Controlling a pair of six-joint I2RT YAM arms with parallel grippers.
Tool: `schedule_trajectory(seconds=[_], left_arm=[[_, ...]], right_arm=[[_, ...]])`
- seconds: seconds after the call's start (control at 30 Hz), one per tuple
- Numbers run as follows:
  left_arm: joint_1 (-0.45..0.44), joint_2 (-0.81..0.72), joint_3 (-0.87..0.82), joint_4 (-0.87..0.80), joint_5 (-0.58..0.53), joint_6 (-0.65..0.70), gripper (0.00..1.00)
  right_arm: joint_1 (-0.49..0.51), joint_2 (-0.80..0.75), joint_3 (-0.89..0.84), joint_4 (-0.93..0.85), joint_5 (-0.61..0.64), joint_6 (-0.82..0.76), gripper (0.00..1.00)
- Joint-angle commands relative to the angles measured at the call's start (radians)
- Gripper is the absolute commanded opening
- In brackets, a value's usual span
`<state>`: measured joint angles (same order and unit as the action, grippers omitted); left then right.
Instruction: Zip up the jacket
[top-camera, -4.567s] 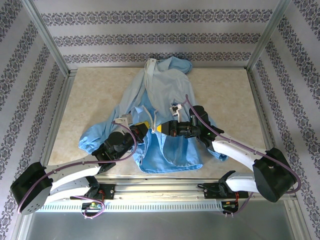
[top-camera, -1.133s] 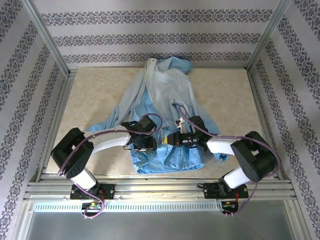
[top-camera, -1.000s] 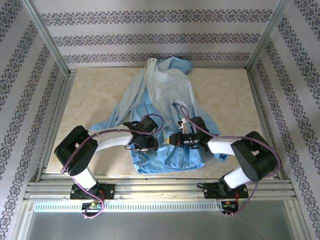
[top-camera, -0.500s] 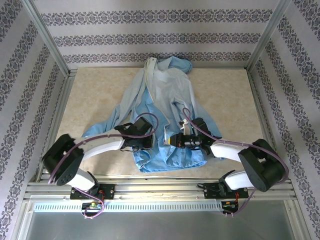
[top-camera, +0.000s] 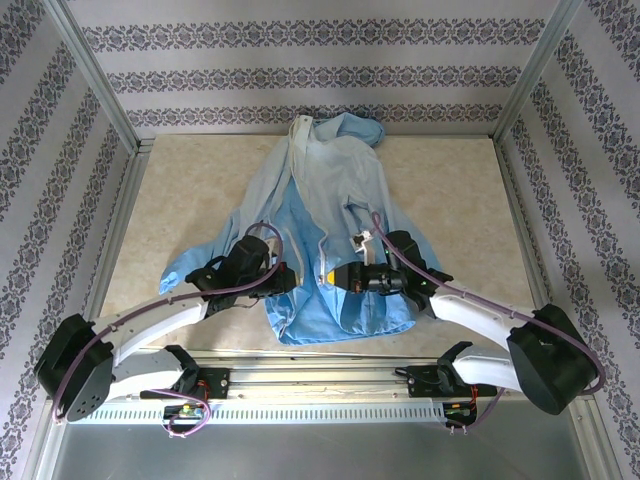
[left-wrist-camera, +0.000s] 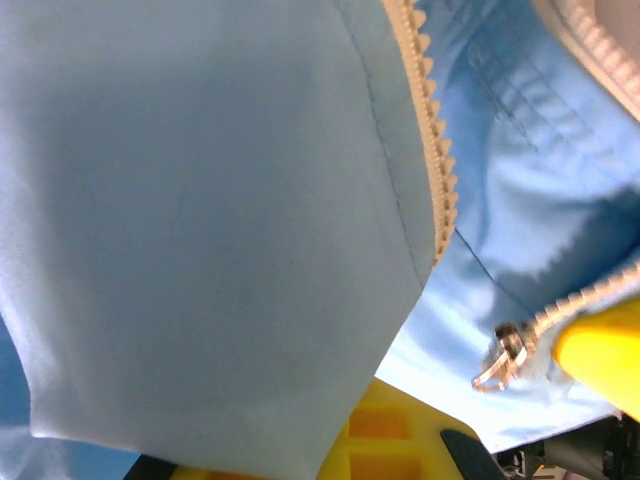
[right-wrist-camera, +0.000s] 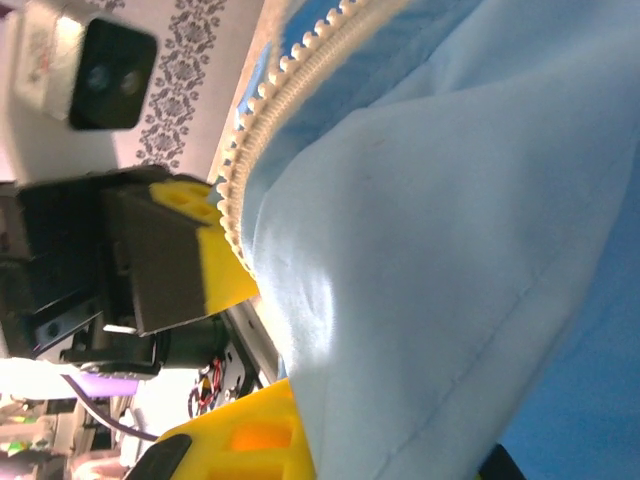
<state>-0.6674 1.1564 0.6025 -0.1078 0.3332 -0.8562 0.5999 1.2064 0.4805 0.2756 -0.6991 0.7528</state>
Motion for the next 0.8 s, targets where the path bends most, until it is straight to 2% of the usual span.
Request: schedule_trajectory(seconds=[0.0,0.2,0.3,0.43,0.57,0.77], left_arm=[[0.026,-0.038,-0.043,0.203,0.109,-0.052,0.0],[0.045,-0.106,-0.139,0.38,0.123,0.004,0.0],[0.062,-0.106,-0.158,0.463,0.096,-0.007,0.0],[0.064,-0.093,-0.19,0.62,0.052,-0.045,0.0],[0.073,-0.092,-0.189,0.648,0.024,-0.049,0.0],[0.093,-0.066,-0.171,0.689,0.067,-0.076,0.0]], right_arm=[[0.029,-0.017,0.001,0.026,-0.003,-0.012,0.0],[0.025,0.048,0.036,0.119,-0.042,0.002,0.0],[0.006,0.082,0.074,0.151,-0.066,0.009,0.0],[-0.039,0.135,0.132,0.198,-0.156,0.007,0.0],[-0.076,0.169,0.176,0.22,-0.239,-0.02,0.0],[-0.085,0.19,0.19,0.242,-0.281,-0.063,0.0]])
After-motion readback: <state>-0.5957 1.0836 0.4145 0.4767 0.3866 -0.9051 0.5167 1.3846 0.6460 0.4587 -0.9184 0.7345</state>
